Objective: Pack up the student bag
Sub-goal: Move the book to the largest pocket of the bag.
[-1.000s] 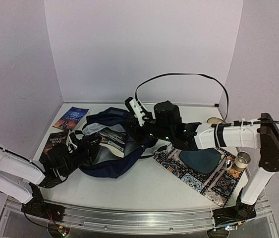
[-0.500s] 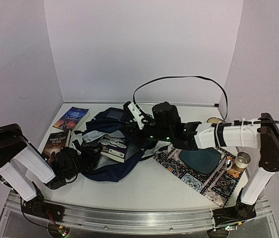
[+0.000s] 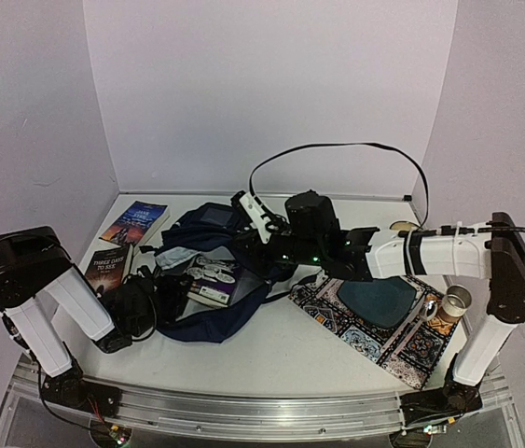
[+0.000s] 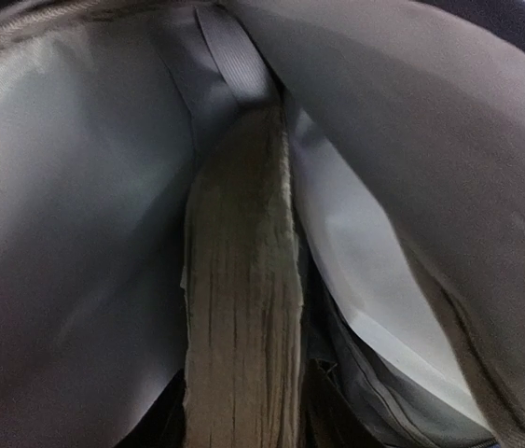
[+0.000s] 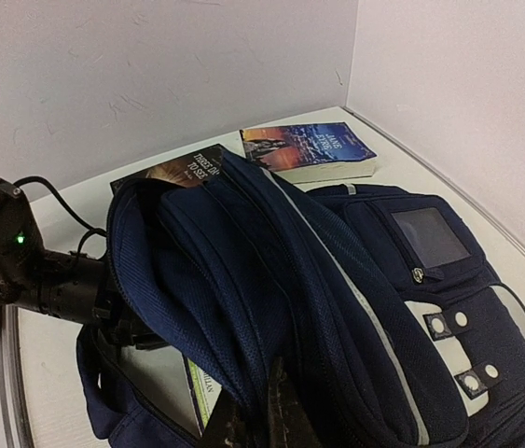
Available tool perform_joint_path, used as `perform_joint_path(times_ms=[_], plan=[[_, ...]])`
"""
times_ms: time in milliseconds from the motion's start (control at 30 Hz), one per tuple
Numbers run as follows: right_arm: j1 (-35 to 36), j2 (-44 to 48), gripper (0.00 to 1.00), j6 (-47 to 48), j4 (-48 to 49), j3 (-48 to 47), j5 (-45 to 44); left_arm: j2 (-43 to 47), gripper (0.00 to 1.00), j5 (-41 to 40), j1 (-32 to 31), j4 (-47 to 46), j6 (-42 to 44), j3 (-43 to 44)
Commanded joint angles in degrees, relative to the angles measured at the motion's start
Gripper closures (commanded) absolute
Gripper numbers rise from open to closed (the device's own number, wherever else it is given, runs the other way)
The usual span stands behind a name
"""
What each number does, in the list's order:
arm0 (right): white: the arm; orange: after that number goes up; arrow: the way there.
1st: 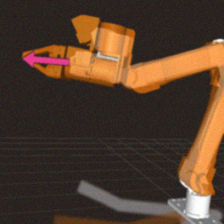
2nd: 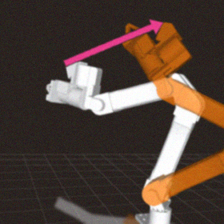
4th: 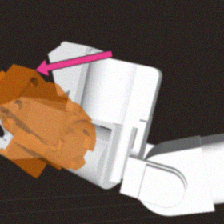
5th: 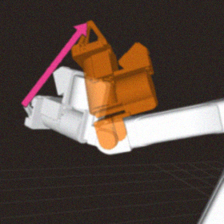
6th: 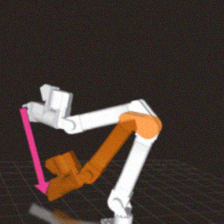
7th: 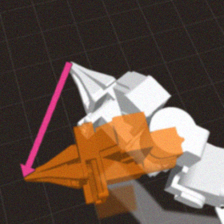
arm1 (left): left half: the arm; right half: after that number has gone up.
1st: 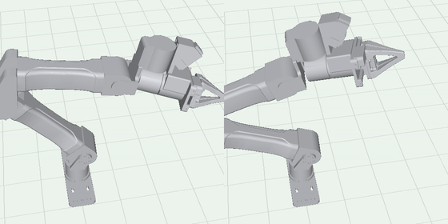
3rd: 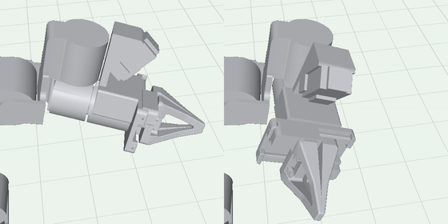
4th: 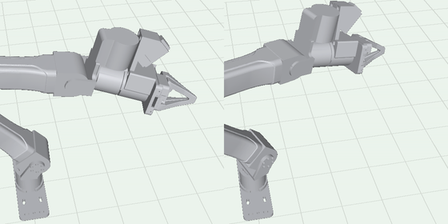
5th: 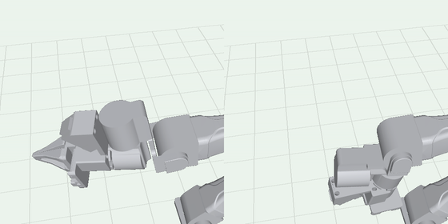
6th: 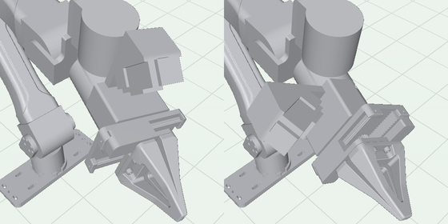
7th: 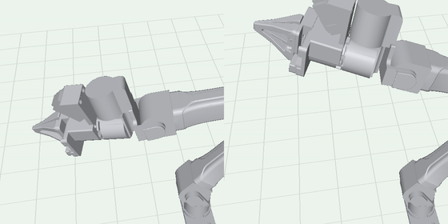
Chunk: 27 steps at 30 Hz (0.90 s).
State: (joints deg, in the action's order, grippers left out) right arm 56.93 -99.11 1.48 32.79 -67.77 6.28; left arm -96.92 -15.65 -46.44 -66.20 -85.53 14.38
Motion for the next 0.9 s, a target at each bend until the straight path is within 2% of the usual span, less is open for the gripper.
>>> perform_joint_path(times_ms=[0, 67, 133, 167, 233, 333, 367, 433, 533, 600, 733, 867], plan=[[0.83, 2.08, 1.0, -1.04, 9.03, -5.24, 1.05, 2.15, 0.81, -3.23, 0.38, 0.58, 3.72, 4.47], [0.82, 2.13, 1.0, -1.04, 8.96, -5.27, 0.71, 3.68, 0.94, -2.58, 0.38, 0.93, 6.78, 5.83], [0.78, 2.17, 1.0, -1.04, 9.06, -5.26, 0.46, 5.1, 0.93, -2.52, 0.34, 2.13, 8.29, 6.09], [0.81, 2.17, 1.0, -1.04, 9.06, -5.25, 0.34, 5.6, 0.89, -2.68, 0.37, 2.93, 8.41, 5.88], [0.82, 2.01, 1.0, -1.04, 9.03, -5.31, 0.17, 5.75, 0.72, -2.96, 0.37, 4.04, 8.05, 5.54], [0.82, 1.59, 1.0, -1.04, 9.05, -5.69, 0.42, 3.84, 0.64, -2.42, 0.38, 4.42, 5.84, 5.58], [0.82, 1.49, 1.0, -1.04, 9.07, -5.81, 0.5, 2.99, 0.67, -1.93, 0.38, 4.41, 5.45, 5.89], [0.82, 1.56, 1.0, -1.04, 9.15, -5.78, 0.59, 2.12, 0.84, -0.73, 0.36, 4.41, 7.19, 7.04], [0.79, 2.16, 1.0, -1.04, 10.57, -4.62, -0.97, 3.78, 0.98, 1.39, -0.03, 4.26, 15.21, 8.85], [0.81, 2.85, 1.0, -1.04, 12.08, -3.46, -2.78, 6.77, 1.0, 1.07, -1.12, 4.19, 20.6, 8.87], [0.78, 3.71, 1.0, -1.04, 14.19, -2.25, -8.01, 11.71, 1.0, 1.68, -2.59, 2.56, 25.48, 6.64], [0.73, 3.61, 1.0, -0.85, 15.54, -2.34, -8.27, 12.98, 1.0, 2.98, -3.03, -5.85, 26.96, 3.92]])
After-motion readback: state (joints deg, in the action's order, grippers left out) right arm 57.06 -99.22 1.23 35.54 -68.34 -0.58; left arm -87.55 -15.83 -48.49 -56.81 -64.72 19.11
